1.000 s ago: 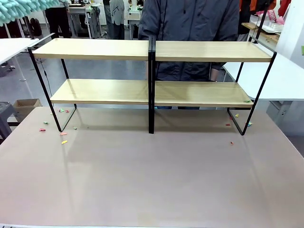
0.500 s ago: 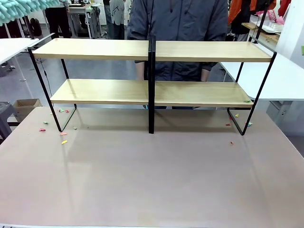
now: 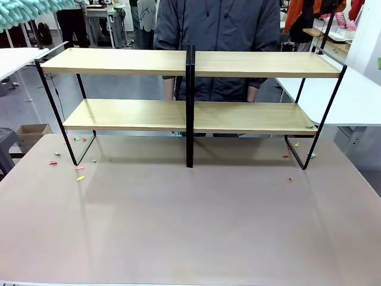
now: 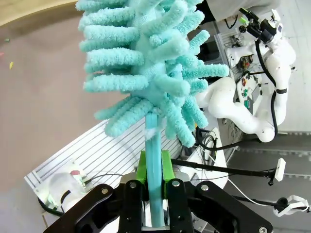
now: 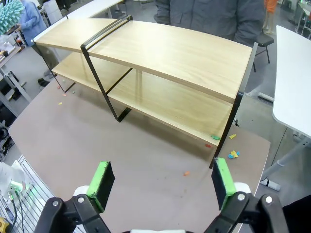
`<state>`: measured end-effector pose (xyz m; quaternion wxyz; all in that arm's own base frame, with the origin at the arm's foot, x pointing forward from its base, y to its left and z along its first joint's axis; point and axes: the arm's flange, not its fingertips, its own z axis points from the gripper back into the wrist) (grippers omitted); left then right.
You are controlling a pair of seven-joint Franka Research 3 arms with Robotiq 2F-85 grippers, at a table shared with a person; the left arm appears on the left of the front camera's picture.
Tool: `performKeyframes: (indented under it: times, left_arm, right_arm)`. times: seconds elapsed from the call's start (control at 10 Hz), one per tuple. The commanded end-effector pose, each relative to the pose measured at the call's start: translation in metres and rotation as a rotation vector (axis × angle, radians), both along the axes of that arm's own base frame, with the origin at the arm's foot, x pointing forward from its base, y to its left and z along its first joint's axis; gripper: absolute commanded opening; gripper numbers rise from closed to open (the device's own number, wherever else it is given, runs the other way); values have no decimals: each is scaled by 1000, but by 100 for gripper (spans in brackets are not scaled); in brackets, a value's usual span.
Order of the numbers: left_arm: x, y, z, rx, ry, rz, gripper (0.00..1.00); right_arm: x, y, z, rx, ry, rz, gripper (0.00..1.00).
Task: Clean the shelves.
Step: Place the Duster on the table.
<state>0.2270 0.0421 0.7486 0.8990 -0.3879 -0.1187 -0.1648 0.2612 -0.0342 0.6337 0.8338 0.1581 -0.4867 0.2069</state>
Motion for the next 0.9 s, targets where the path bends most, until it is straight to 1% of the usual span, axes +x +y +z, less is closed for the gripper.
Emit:
performKeyframes:
  times: [0.0, 0.8]
  left_arm:
    - [-1, 0, 4, 10, 8, 6, 12]
    - [-1, 0, 4, 10, 8, 6, 12]
  right_arm:
    - [0, 0, -1, 4, -2, 3, 100]
    - [0, 0, -1, 4, -2, 3, 100]
